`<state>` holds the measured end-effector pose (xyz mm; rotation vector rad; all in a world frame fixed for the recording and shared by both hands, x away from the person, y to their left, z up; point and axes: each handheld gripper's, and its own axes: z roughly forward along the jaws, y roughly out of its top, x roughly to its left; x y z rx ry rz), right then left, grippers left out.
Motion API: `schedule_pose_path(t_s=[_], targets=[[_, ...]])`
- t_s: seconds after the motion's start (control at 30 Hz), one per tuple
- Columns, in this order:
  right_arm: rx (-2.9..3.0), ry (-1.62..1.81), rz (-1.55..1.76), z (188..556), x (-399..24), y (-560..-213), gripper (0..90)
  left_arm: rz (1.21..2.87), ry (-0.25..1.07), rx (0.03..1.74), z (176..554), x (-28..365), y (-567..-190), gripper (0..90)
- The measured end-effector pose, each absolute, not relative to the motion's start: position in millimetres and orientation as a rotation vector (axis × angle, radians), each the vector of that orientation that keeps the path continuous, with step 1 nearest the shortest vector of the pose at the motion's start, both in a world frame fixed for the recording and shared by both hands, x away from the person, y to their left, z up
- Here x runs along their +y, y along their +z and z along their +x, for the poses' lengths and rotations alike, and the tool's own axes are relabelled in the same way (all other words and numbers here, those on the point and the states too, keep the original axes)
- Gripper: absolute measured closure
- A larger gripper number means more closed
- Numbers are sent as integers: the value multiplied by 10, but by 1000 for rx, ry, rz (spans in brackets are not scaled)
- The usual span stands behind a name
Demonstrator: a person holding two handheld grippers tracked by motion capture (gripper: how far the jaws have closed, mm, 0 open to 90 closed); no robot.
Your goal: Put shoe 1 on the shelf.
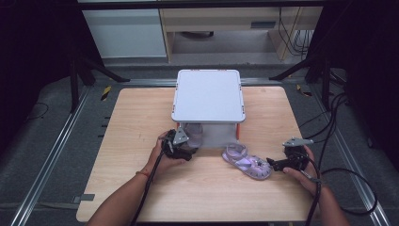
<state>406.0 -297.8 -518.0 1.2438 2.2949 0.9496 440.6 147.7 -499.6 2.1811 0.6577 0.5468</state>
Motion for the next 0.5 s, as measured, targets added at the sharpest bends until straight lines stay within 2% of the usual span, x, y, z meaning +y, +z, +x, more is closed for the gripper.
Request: schedule_pose_path(t_s=[0.13,0.27,0.5], targets=[[2296,950,1243,4060,-2979,-5180,5,2187,536,660,4403,1491,-4974,184],[2297,951,1241,4060,-2979,-5181,5,2174,493,650,4375,1547,-4932,114],[2298,951,1241,4059,-2978,-5180,5,2234,487,620,4365,1565,-4993,96]])
